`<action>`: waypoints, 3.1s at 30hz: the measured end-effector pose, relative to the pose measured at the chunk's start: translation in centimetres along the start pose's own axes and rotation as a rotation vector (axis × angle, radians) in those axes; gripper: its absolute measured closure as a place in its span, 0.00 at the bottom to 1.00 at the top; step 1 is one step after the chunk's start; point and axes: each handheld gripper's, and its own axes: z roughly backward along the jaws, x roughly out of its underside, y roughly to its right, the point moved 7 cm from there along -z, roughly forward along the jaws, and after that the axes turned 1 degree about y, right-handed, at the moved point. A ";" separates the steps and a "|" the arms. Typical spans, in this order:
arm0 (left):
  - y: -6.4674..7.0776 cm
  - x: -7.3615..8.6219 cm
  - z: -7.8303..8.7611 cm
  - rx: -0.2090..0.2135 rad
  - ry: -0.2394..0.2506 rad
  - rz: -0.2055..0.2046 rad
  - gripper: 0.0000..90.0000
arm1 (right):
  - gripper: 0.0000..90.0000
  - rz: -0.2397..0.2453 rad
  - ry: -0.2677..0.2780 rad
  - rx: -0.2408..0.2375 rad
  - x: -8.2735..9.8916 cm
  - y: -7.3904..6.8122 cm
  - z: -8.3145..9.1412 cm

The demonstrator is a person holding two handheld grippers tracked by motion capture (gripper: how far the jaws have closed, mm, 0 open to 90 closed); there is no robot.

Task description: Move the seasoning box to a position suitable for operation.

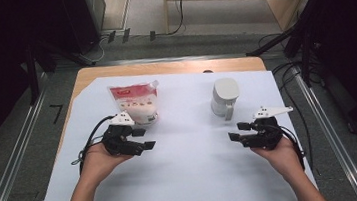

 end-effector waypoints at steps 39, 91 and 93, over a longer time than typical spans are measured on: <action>0.2 0.0 0.0 -0.019 -0.054 -0.031 0.45 | 0.37 -0.039 0.072 0.122 -1.8 0.5 0.4; 0.6 0.3 -0.7 -0.002 -0.080 -0.038 0.46 | 0.00 -0.198 0.071 0.286 -7.0 4.9 -4.8; 0.6 0.3 -0.7 0.000 -0.071 -0.032 0.46 | 0.01 -0.181 0.070 0.306 -7.0 5.1 -5.2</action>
